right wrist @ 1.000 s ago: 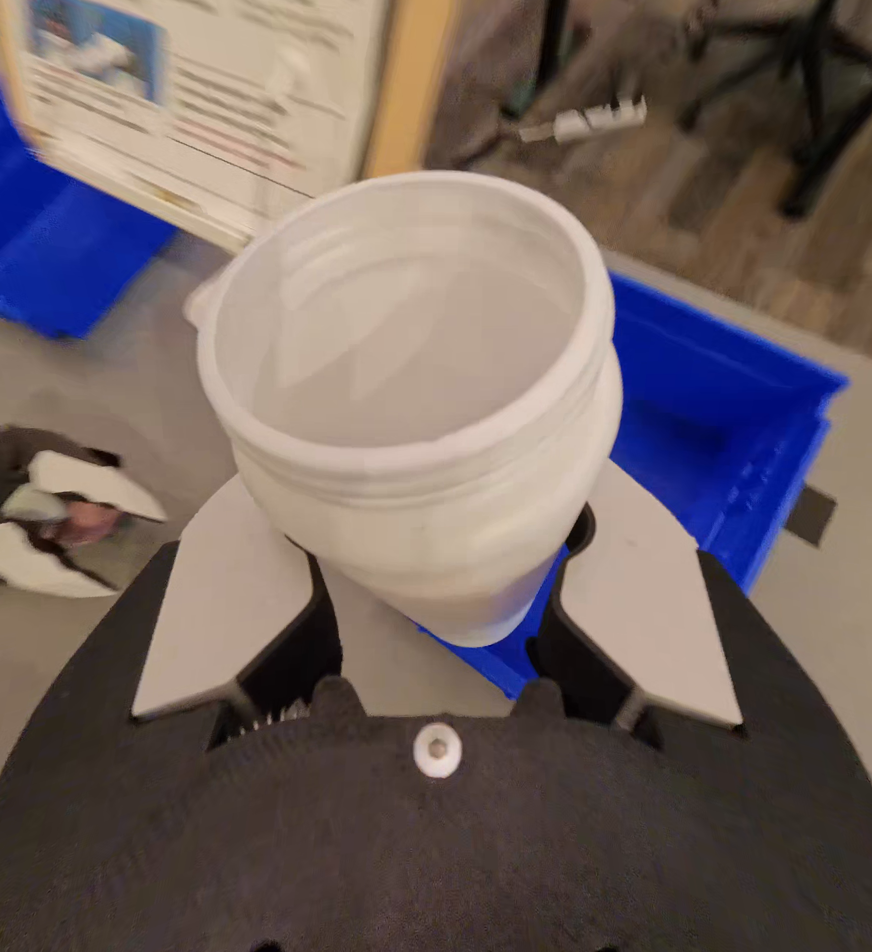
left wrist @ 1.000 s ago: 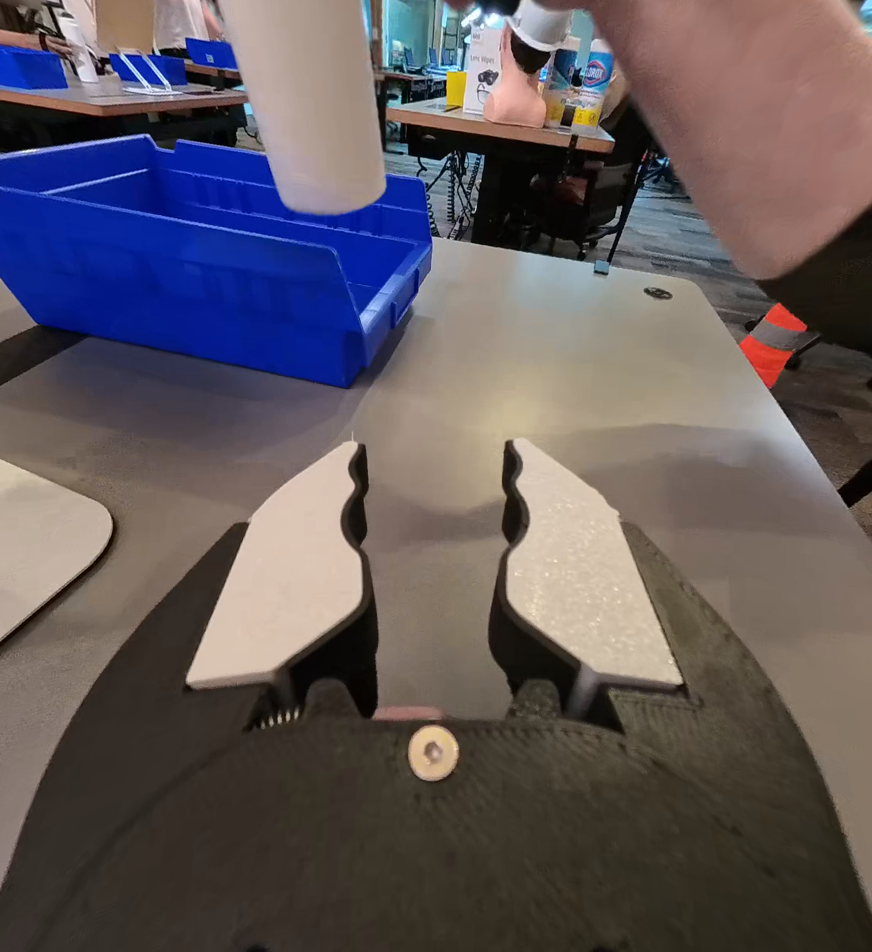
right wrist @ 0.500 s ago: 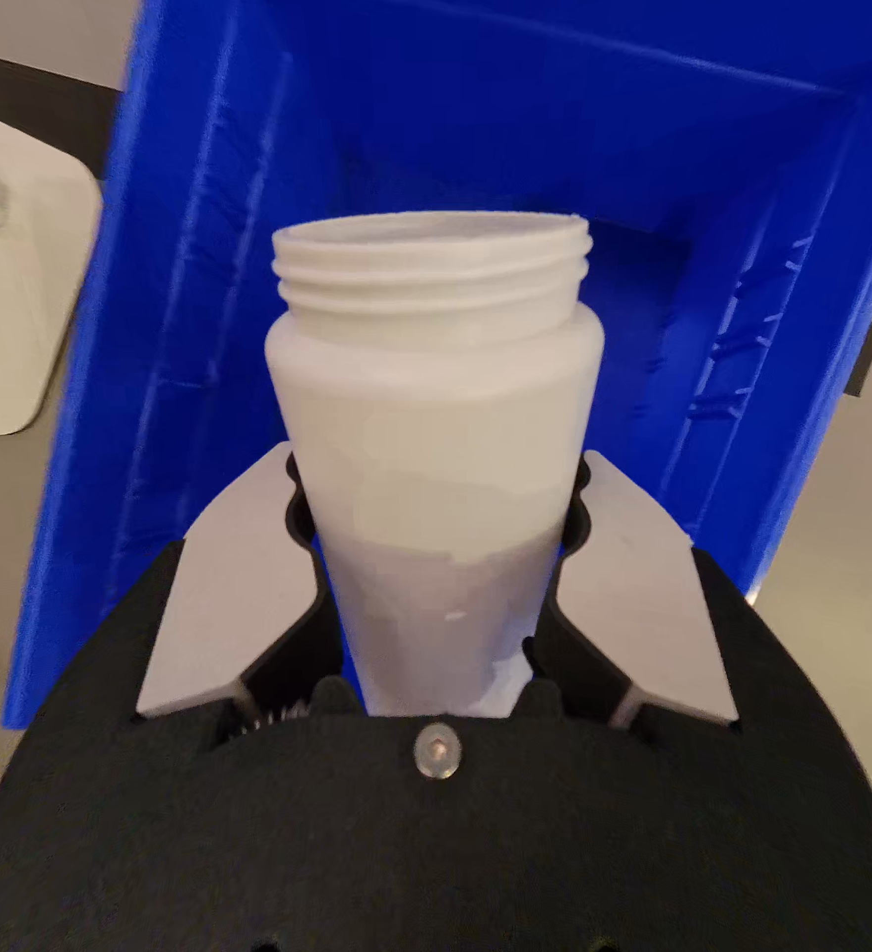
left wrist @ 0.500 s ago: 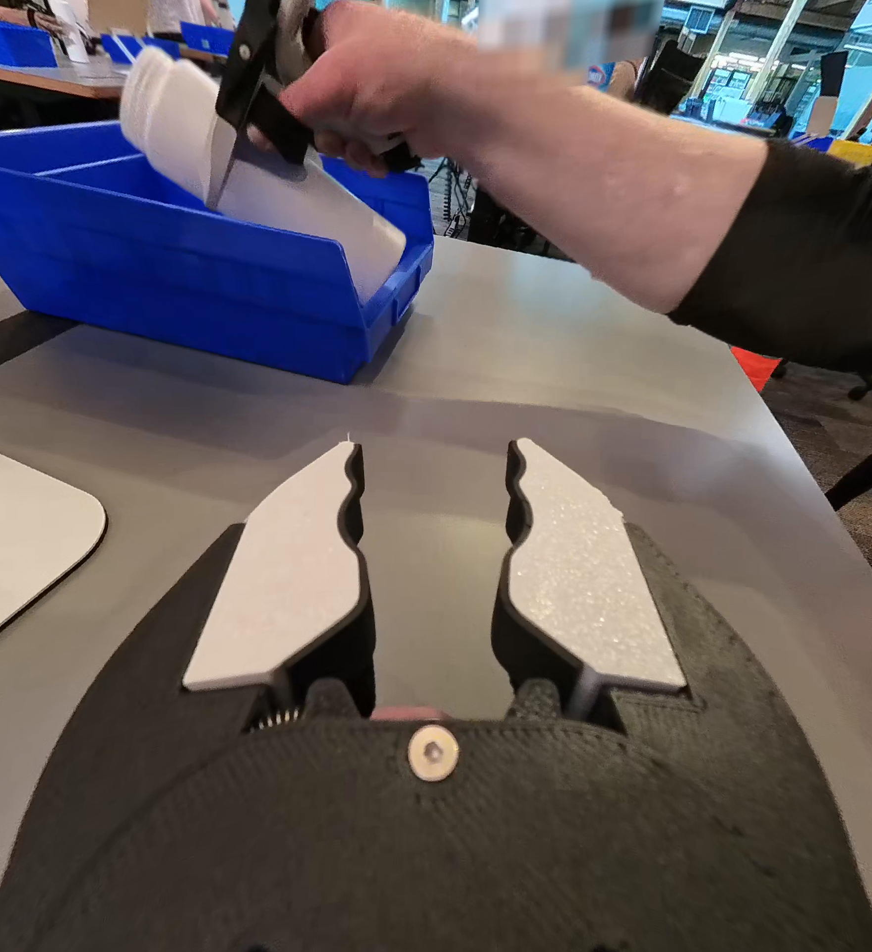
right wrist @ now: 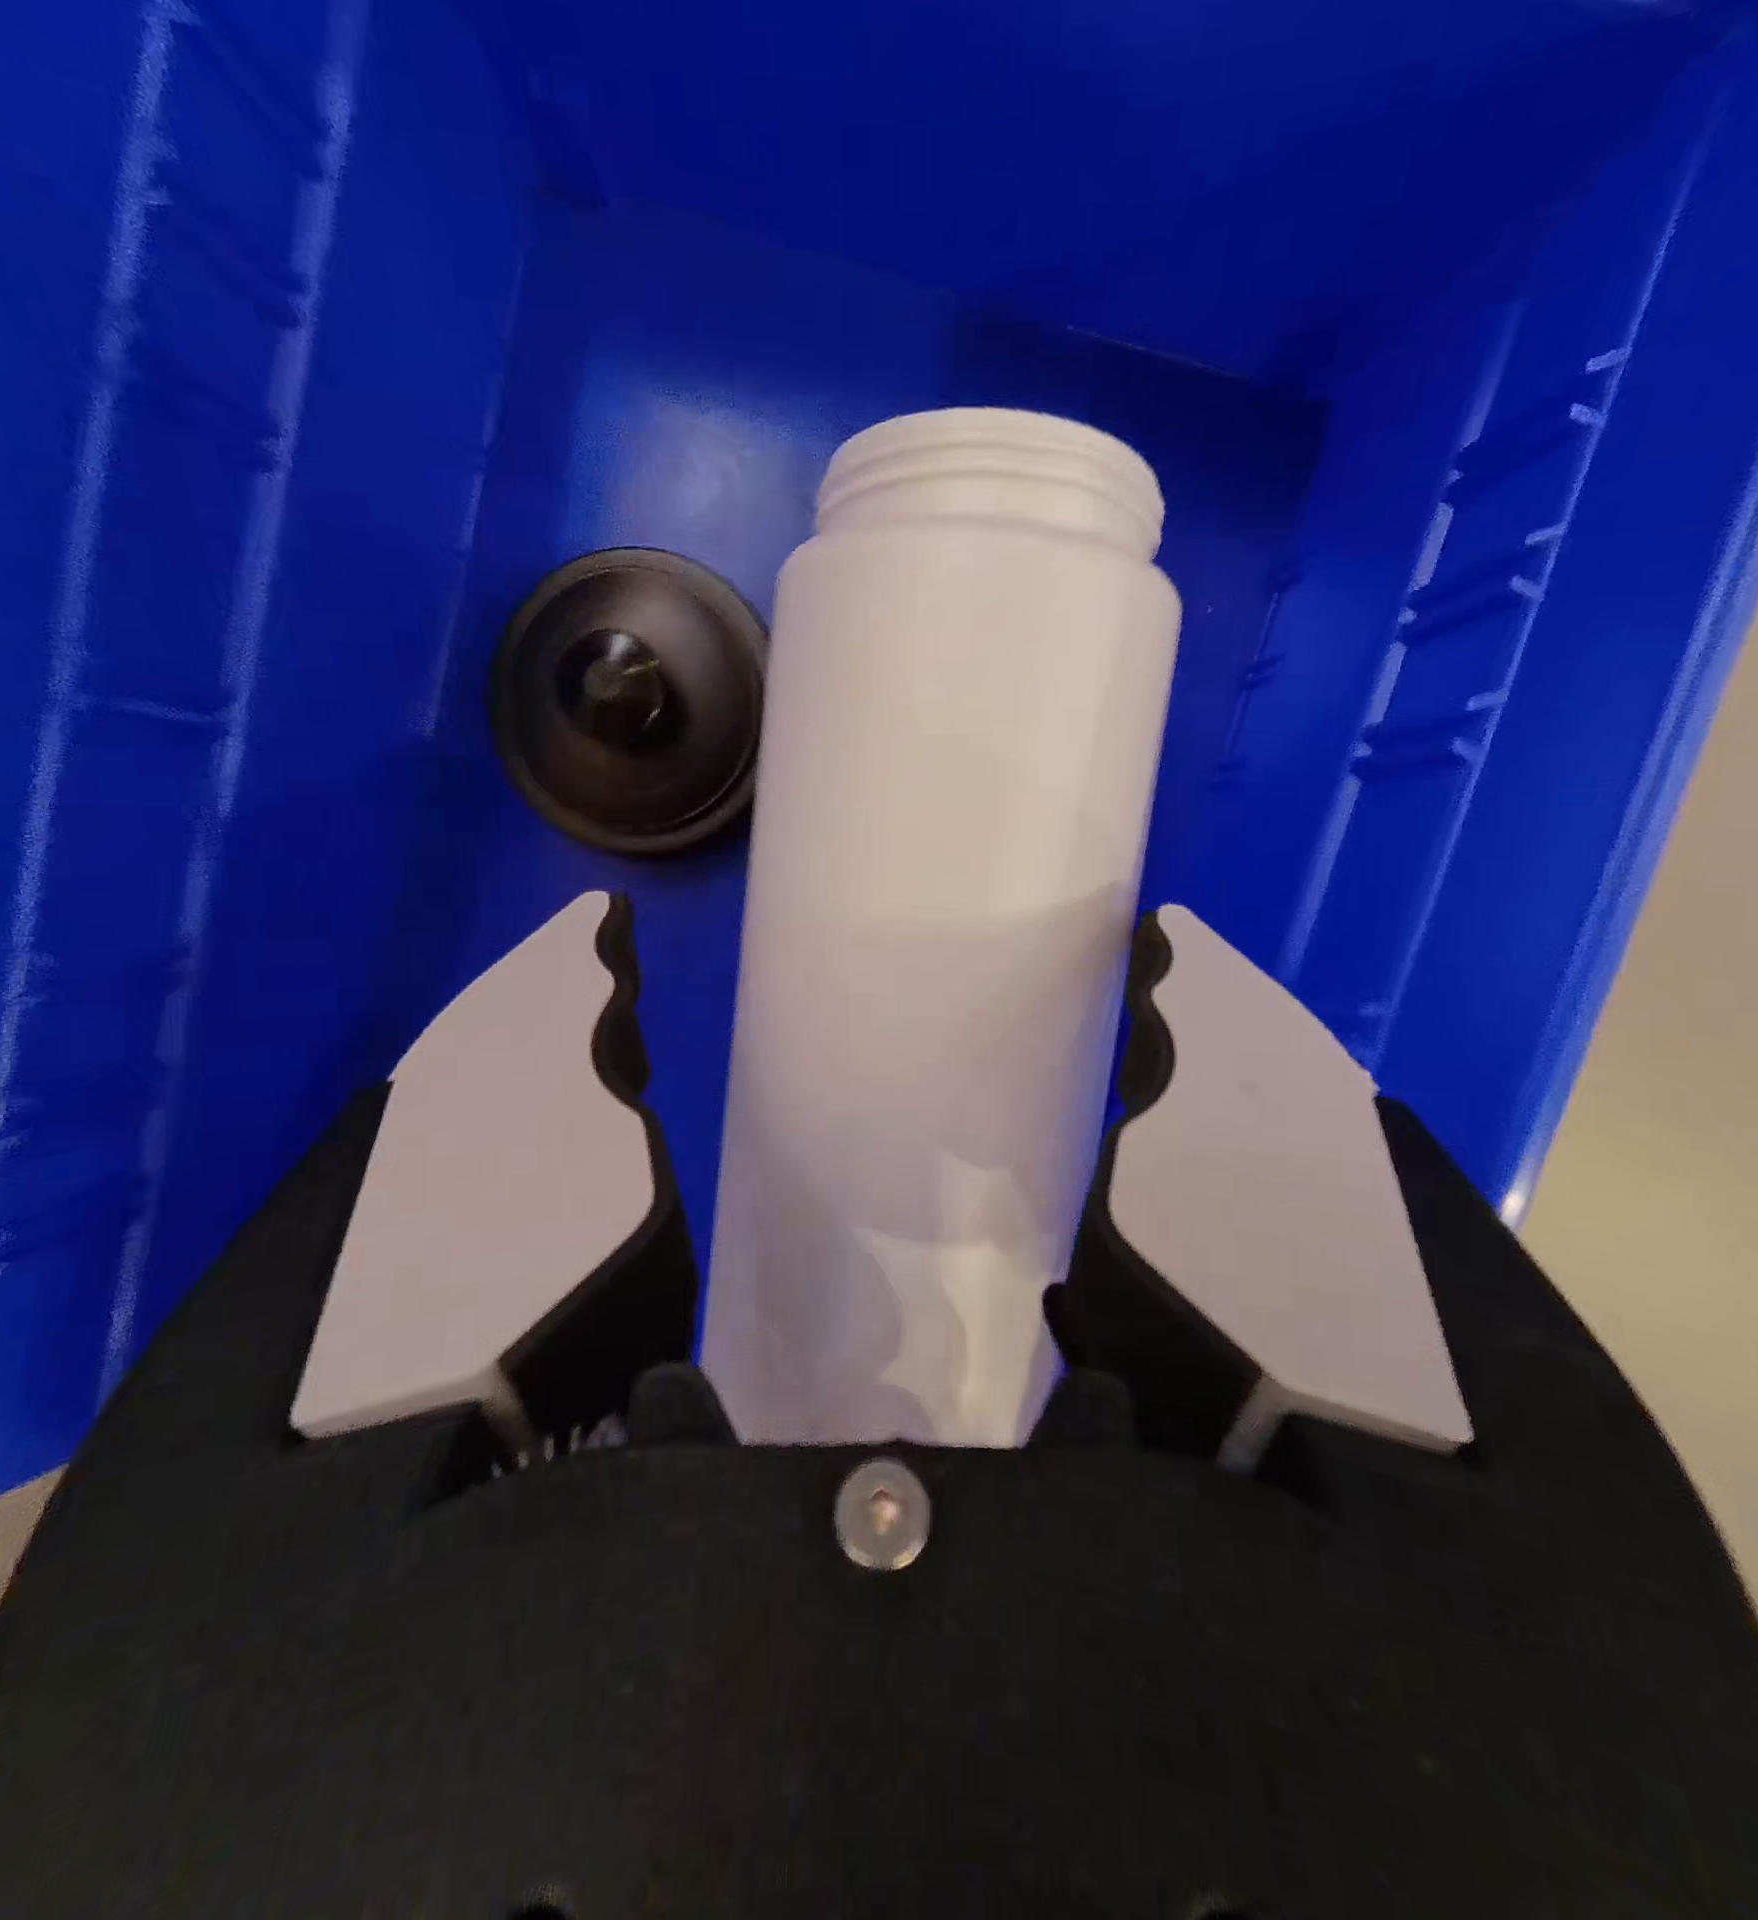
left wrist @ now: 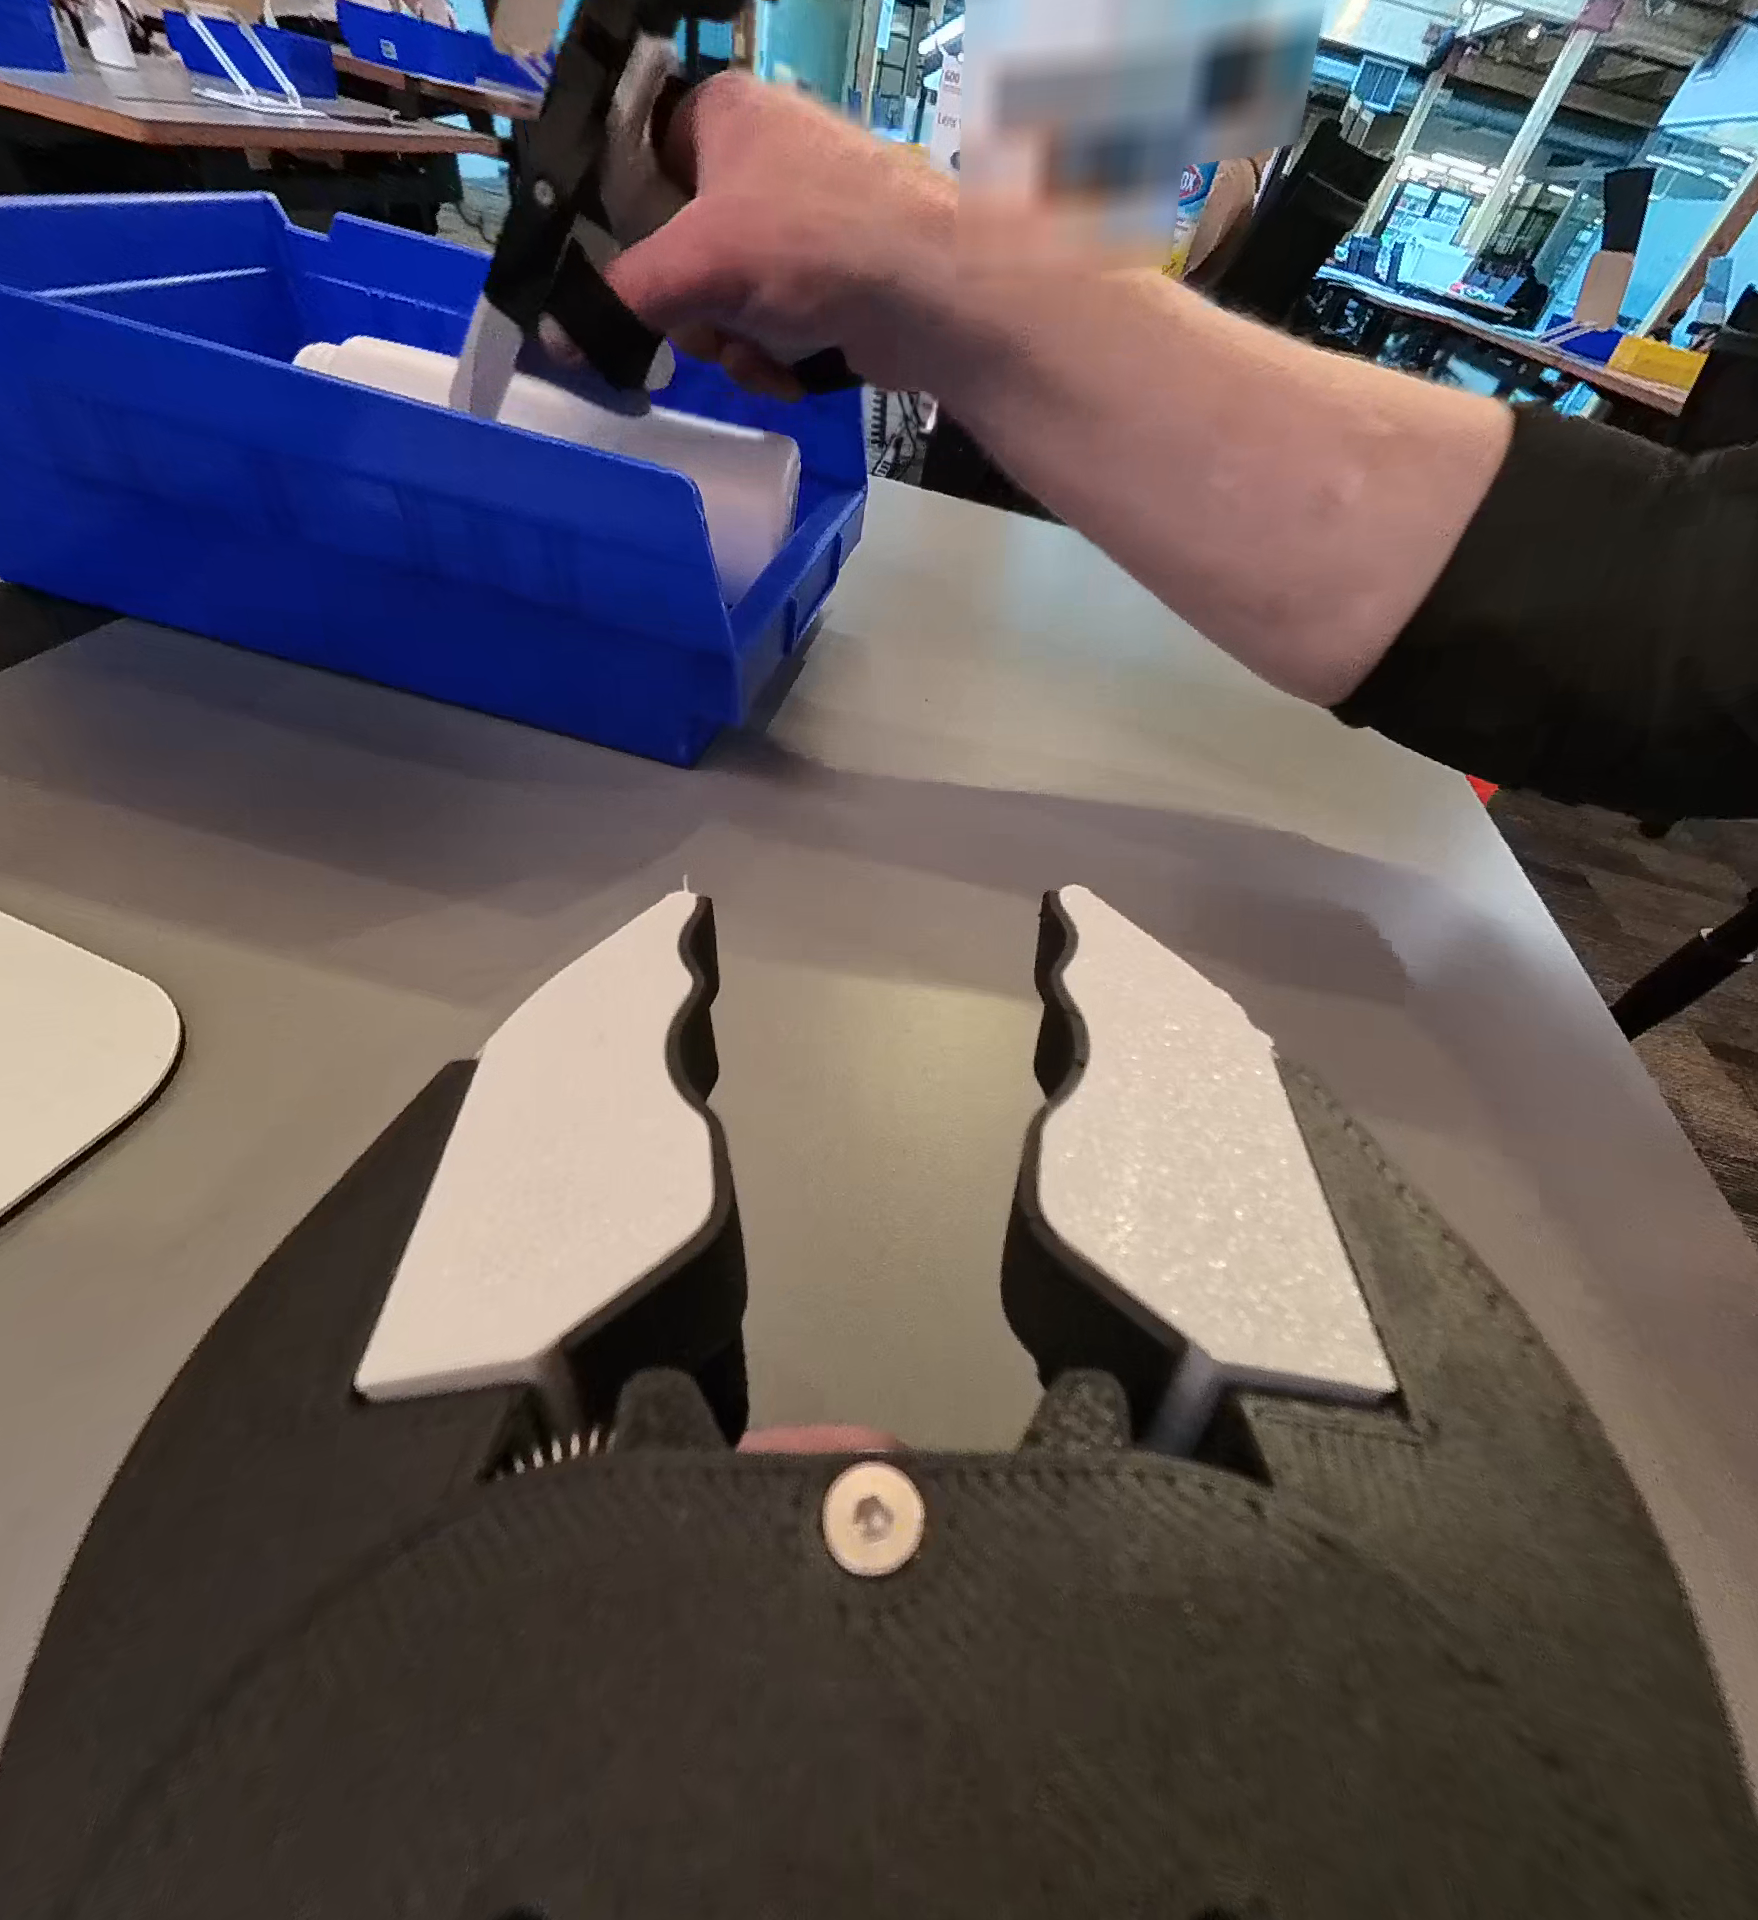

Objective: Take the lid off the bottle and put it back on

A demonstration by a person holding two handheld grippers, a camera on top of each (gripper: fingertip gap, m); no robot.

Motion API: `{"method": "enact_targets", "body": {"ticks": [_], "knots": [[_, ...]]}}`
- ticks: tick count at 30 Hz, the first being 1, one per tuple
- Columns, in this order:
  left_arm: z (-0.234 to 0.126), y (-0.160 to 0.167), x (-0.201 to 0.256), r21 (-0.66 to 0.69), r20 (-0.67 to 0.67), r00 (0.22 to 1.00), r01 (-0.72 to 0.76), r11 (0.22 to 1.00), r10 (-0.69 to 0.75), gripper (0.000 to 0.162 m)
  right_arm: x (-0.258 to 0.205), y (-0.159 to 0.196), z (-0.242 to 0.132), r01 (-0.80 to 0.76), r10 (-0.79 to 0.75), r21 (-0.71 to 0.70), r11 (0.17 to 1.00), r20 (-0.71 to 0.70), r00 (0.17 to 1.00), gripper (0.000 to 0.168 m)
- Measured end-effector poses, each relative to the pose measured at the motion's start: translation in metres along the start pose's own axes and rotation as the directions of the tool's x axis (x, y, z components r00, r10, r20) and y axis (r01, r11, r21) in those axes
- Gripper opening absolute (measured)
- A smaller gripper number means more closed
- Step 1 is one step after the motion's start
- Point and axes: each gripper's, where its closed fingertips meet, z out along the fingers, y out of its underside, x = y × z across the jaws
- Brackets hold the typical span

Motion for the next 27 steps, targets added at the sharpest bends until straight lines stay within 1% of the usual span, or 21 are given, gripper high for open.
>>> {"method": "enact_targets", "body": {"ticks": [5,9,12,14,16,19,23,24,25,26,27], "knots": [[0.0,0.0,0.0,-0.001,-0.001,1.0,0.002,1.0,-0.002,0.06,-0.016,0.009,-0.039,0.045,-0.046,0.146,0.988,0.007,0.999,0.088],[0.001,0.0,-0.001,-0.004,0.002,1.0,0.005,1.0,-0.005,0.063,-0.026,0.022,-0.07,0.094,-0.088,0.282,0.955,-0.033,0.996,0.093],[0.0,0.001,-0.002,-0.005,0.005,1.0,0.01,1.0,-0.01,0.065,-0.026,0.031,-0.093,0.127,-0.099,0.413,0.902,-0.09,0.991,0.097],[0.0,0.0,-0.002,-0.003,0.005,1.0,0.013,1.0,-0.013,0.066,-0.02,0.038,-0.108,0.148,-0.079,0.508,0.849,-0.156,0.985,0.1],[0.0,0.0,-0.002,-0.003,0.006,1.0,0.015,1.0,-0.015,0.066,-0.011,0.048,-0.117,0.134,-0.033,0.588,0.798,-0.179,0.983,0.102],[0.0,0.0,-0.003,-0.002,0.005,1.0,0.02,1.0,-0.02,0.067,0.0,0.071,-0.114,0.059,0.043,0.666,0.743,-0.136,0.99,0.103],[0.0,0.001,-0.004,-0.001,0.005,1.0,0.028,1.0,-0.028,0.067,0.002,0.102,-0.08,-0.075,0.101,0.7,0.711,0.004,0.995,0.1],[0.0,0.001,-0.004,-0.001,0.005,1.0,0.029,1.0,-0.029,0.067,0.001,0.105,-0.076,-0.107,0.109,0.695,0.711,0.042,0.993,0.098],[0.0,0.0,-0.004,-0.001,0.007,1.0,0.029,1.0,-0.029,0.068,0.002,0.102,-0.08,-0.129,0.108,0.706,0.697,0.074,0.991,0.097],[0.0,0.001,-0.004,-0.003,0.006,1.0,0.03,1.0,-0.03,0.068,0.004,0.098,-0.087,-0.149,0.115,0.74,0.656,0.096,0.989,0.094],[0.0,0.001,-0.005,-0.006,0.009,0.999,0.035,0.999,-0.035,0.07,0.006,0.097,-0.089,-0.175,0.126,0.758,0.628,0.123,0.984,0.087]]}}
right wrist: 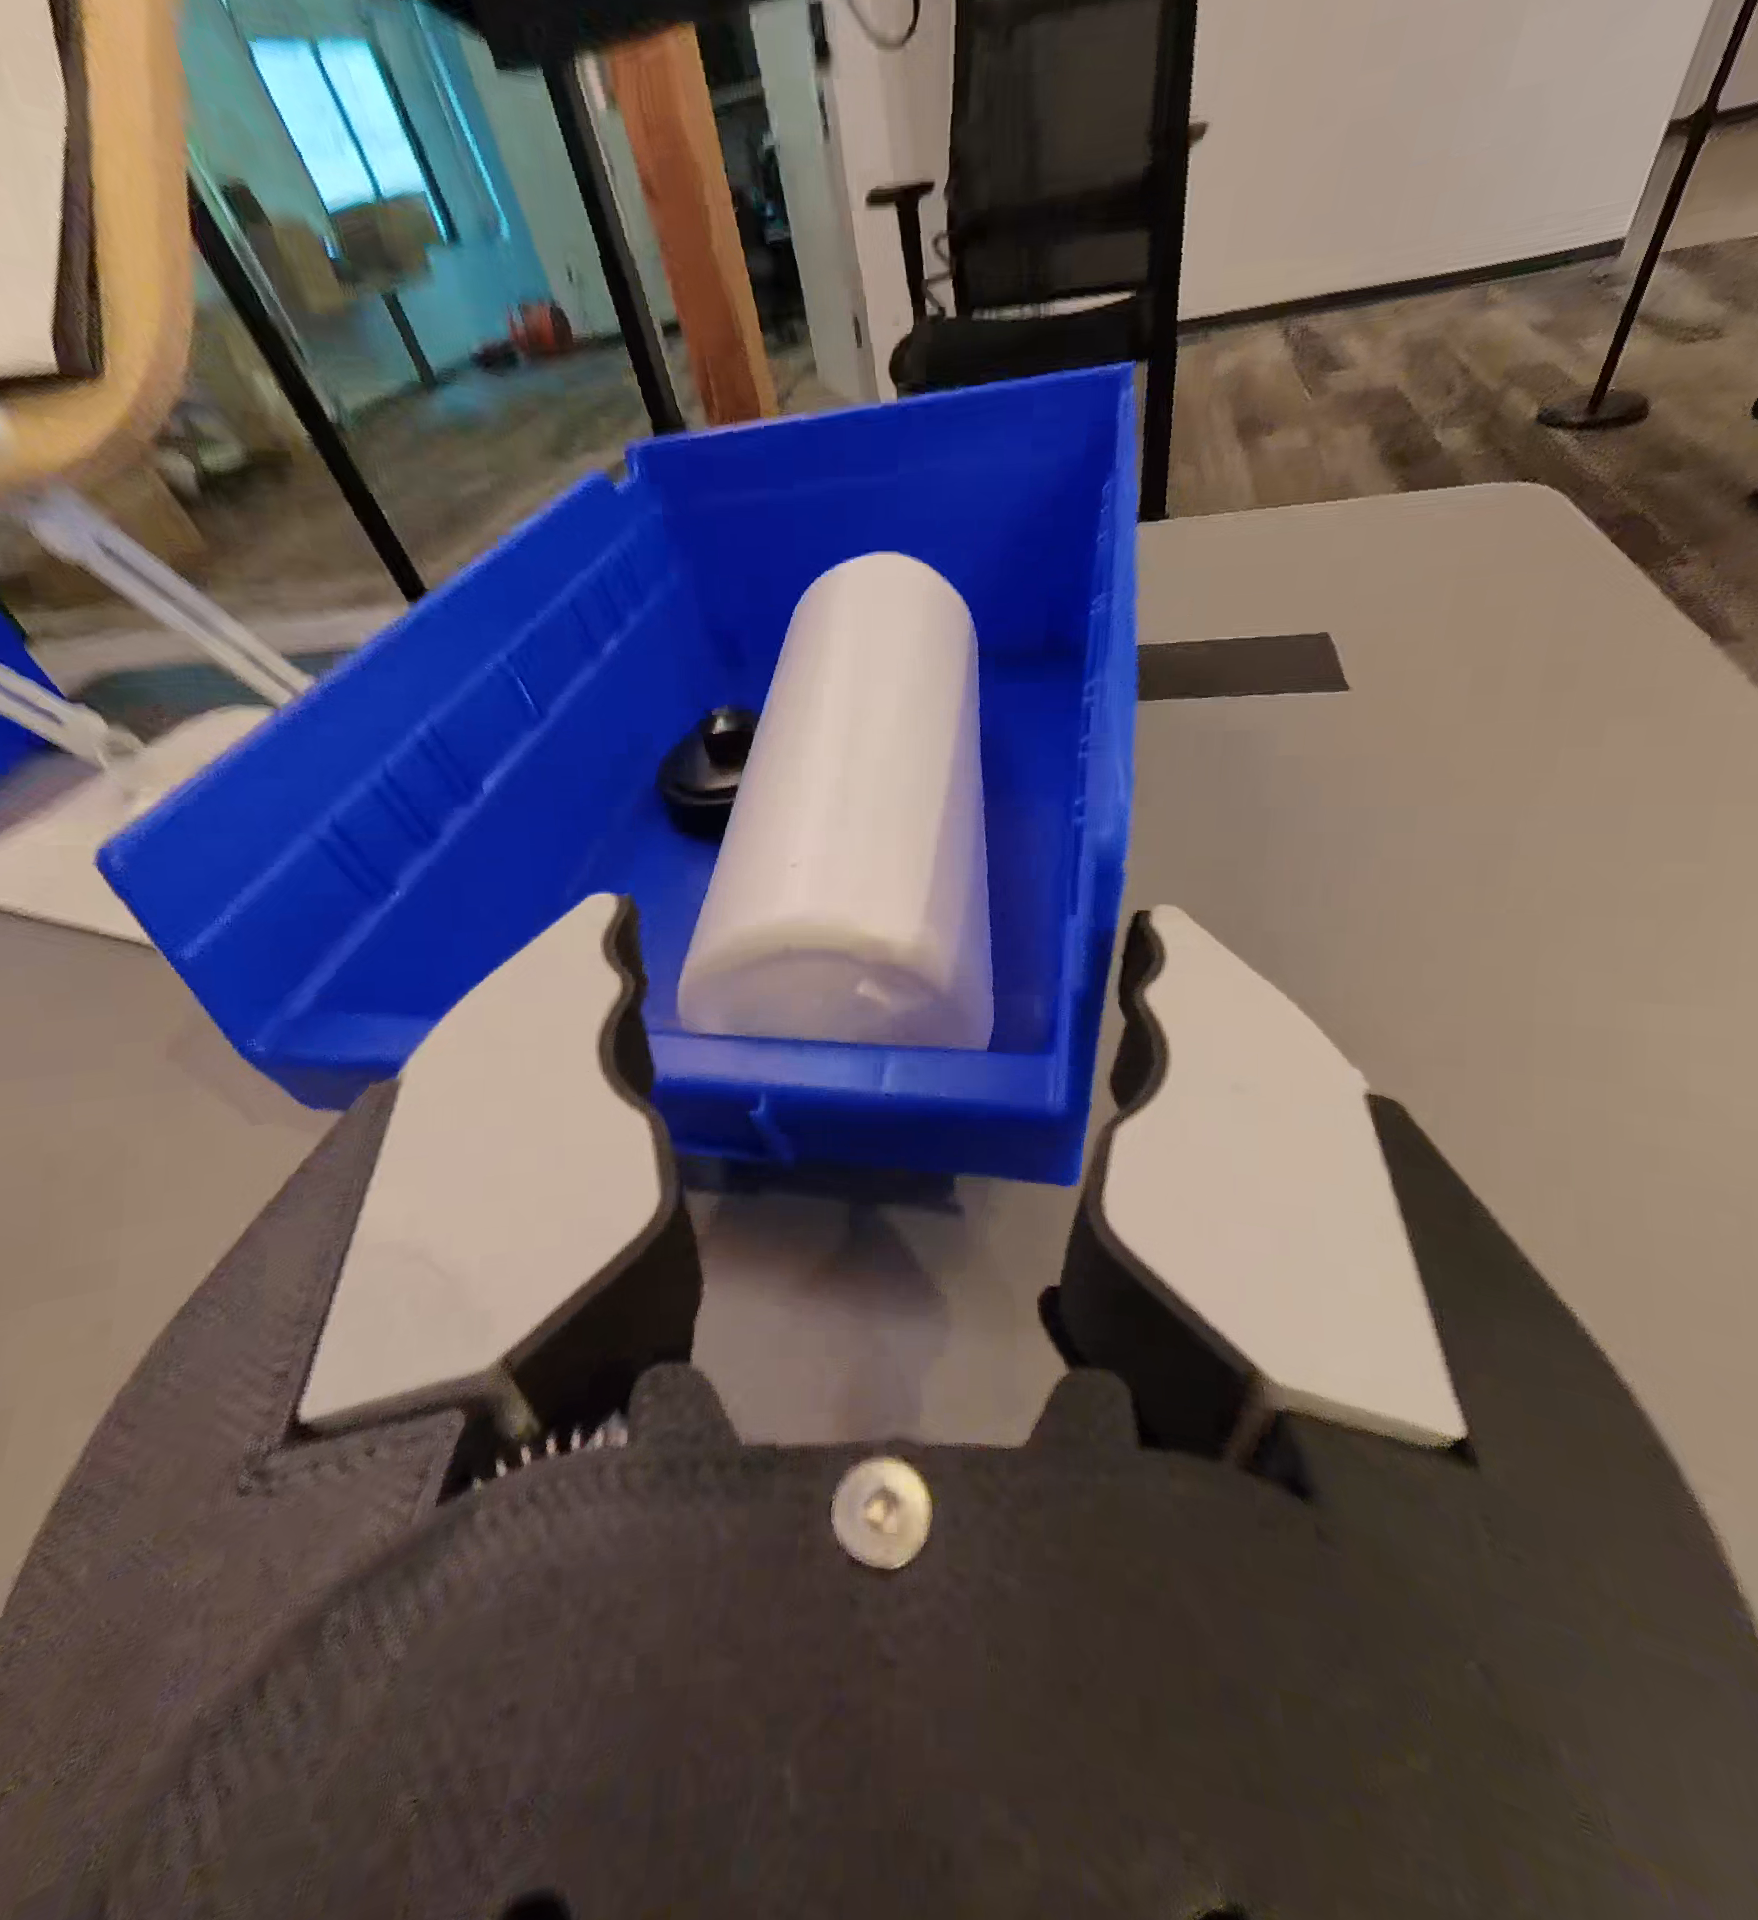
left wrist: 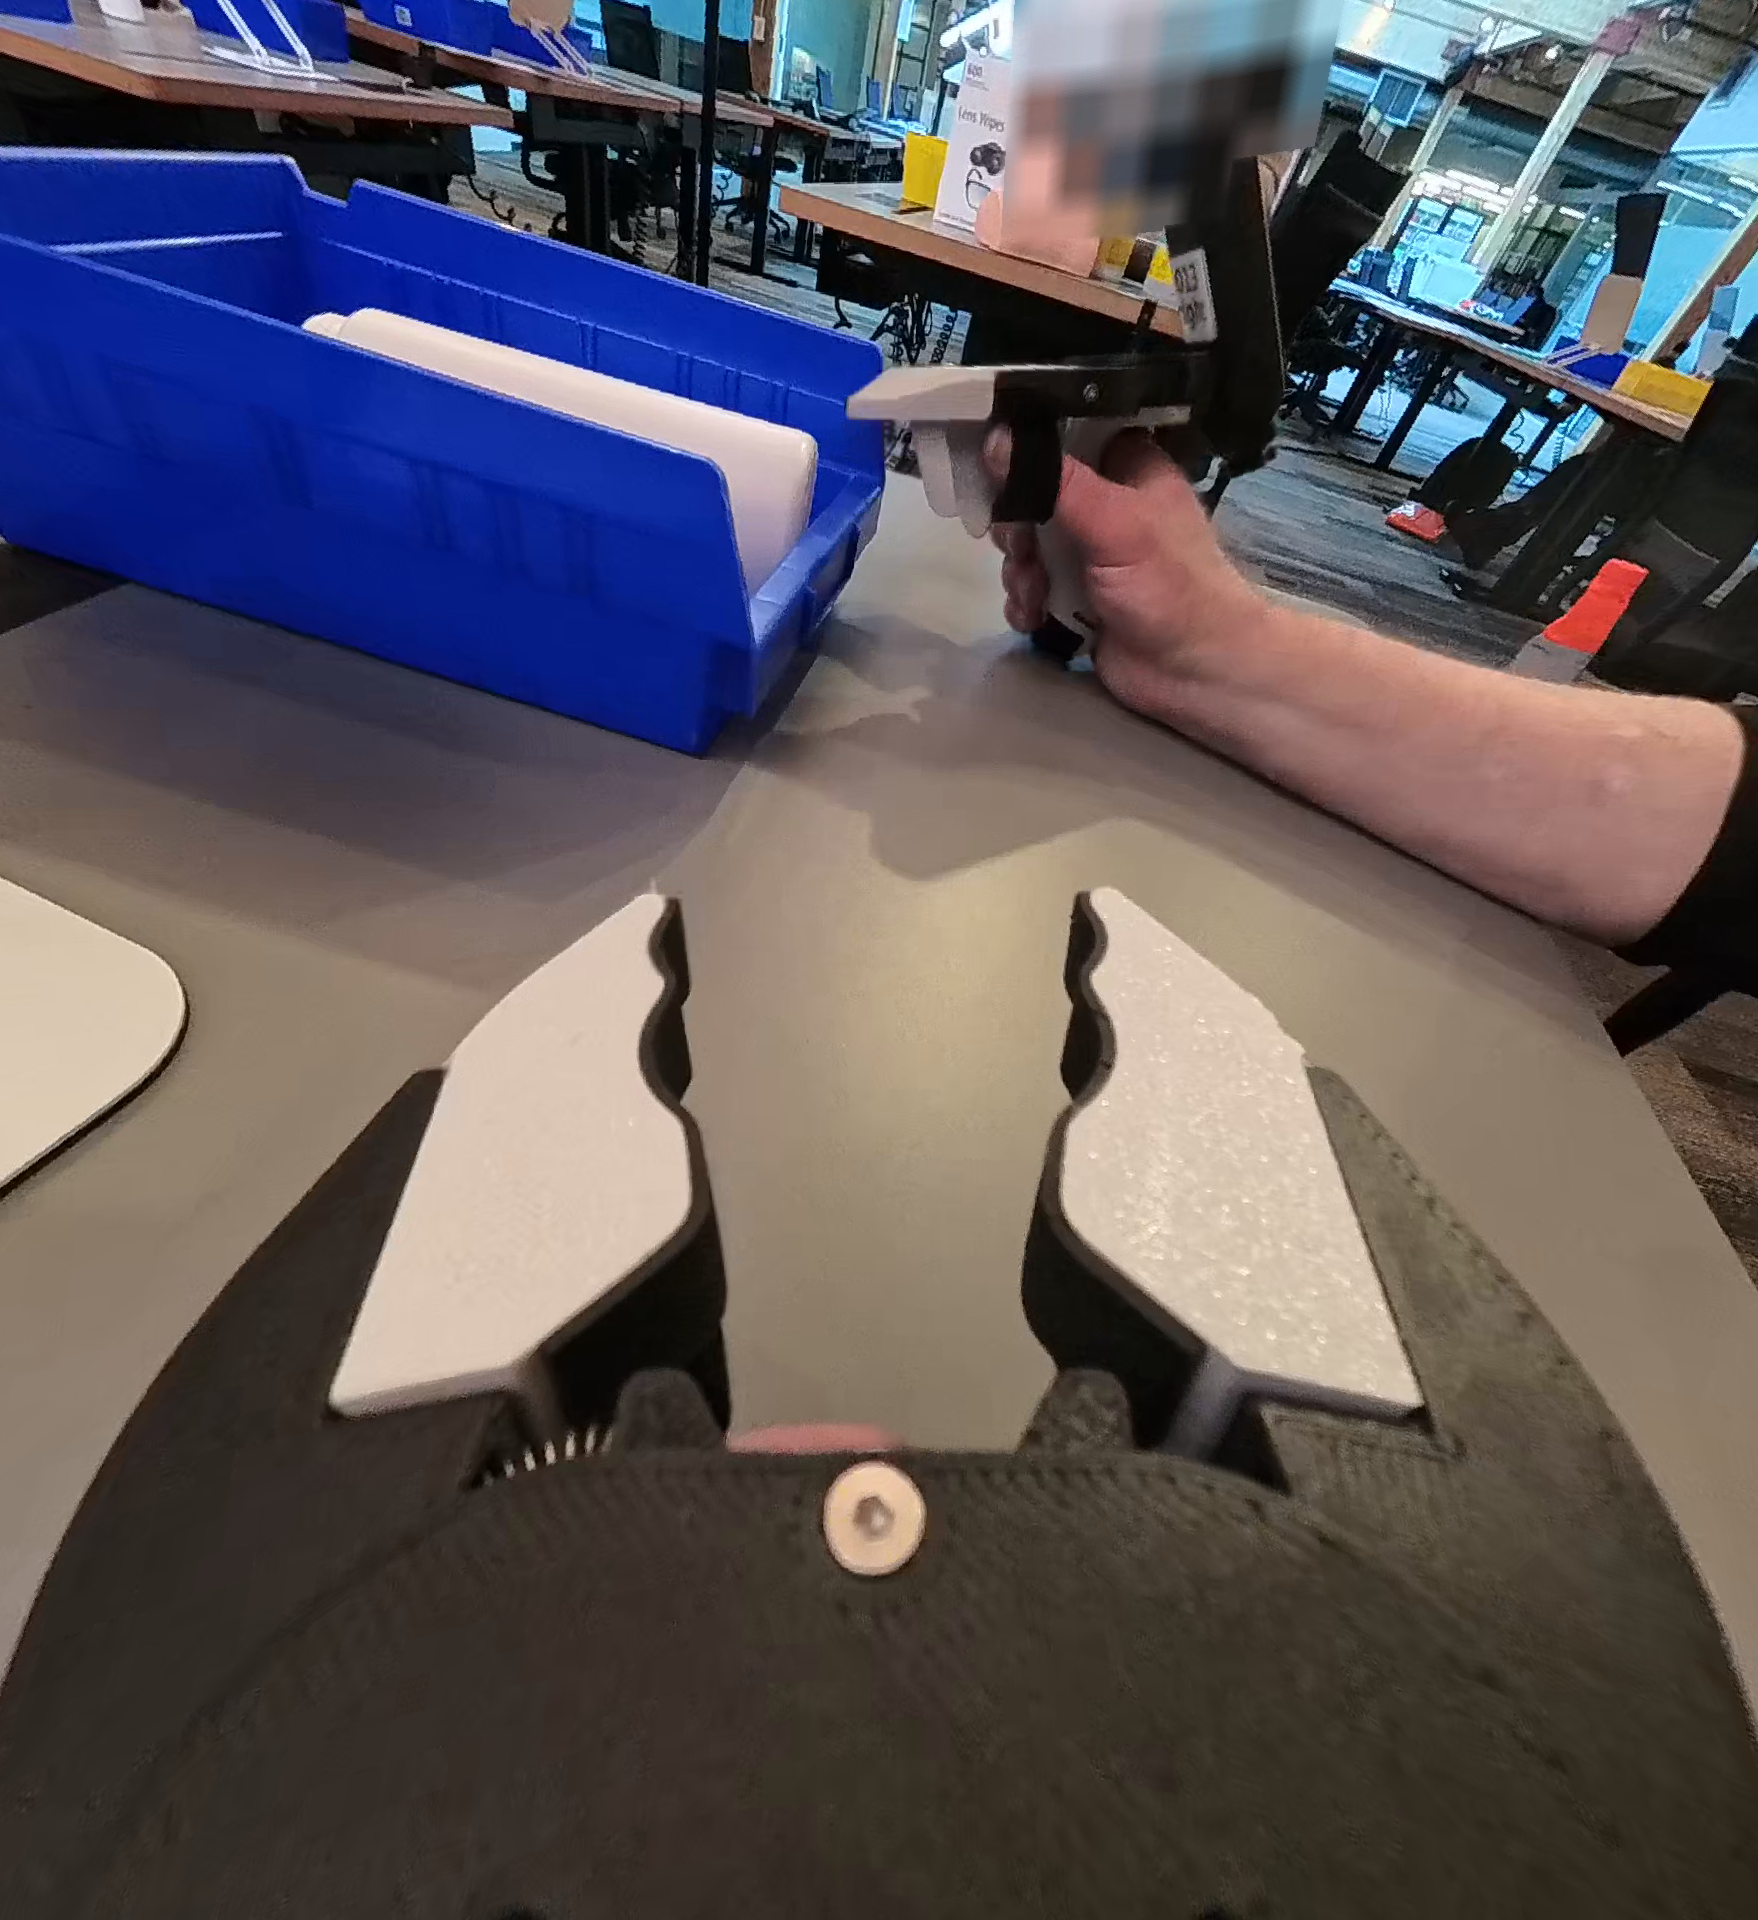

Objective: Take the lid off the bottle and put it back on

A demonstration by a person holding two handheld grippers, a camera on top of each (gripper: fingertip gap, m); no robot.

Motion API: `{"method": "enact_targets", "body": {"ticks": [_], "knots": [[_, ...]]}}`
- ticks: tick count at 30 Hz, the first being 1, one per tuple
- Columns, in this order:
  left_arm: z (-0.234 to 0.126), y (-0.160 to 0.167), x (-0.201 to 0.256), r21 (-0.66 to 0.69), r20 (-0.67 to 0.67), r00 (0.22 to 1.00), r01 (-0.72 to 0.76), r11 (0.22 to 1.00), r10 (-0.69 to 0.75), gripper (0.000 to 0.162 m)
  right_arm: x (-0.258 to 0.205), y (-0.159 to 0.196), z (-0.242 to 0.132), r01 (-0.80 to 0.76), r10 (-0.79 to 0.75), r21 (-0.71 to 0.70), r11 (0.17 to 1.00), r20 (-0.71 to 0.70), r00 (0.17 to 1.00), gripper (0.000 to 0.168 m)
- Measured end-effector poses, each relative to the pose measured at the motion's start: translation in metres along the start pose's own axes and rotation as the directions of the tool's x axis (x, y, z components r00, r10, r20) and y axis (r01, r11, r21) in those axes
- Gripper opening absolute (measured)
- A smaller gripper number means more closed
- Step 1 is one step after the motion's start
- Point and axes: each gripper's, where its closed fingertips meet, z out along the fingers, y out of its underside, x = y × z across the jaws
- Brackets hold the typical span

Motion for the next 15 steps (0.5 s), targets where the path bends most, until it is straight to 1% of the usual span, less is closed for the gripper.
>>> {"method": "enact_targets", "body": {"ticks": [1,3,7,9,12,15], "knots": [[0.0,0.0,-0.001,0.0,0.007,1.0,0.003,1.0,-0.003,0.073,0.002,0.002,0.001,-0.033,0.034,-0.014,0.999,0.009,0.999,0.09],[0.0,0.0,-0.002,0.001,0.009,1.0,0.006,1.0,-0.006,0.073,0.003,0.006,0.004,-0.054,0.055,-0.047,0.997,0.017,0.998,0.093],[0.001,0.001,-0.001,-0.007,0.01,1.0,0.001,1.0,0.0,0.073,-0.003,0.011,0.008,0.018,-0.017,-0.083,0.996,0.011,1.0,0.093],[0.001,0.001,-0.001,-0.01,0.012,1.0,0.001,1.0,-0.001,0.072,-0.005,0.013,0.01,0.045,-0.045,-0.102,0.994,0.002,0.999,0.097],[0.0,0.0,-0.004,0.002,0.026,1.0,0.006,1.0,-0.006,0.075,-0.004,0.013,0.01,0.045,-0.045,-0.1,0.994,-0.002,0.999,0.096],[-0.001,-0.001,-0.005,0.008,0.031,0.999,0.012,1.0,-0.012,0.076,0.0,0.01,0.007,0.008,-0.008,-0.077,0.997,-0.006,1.0,0.095]]}}
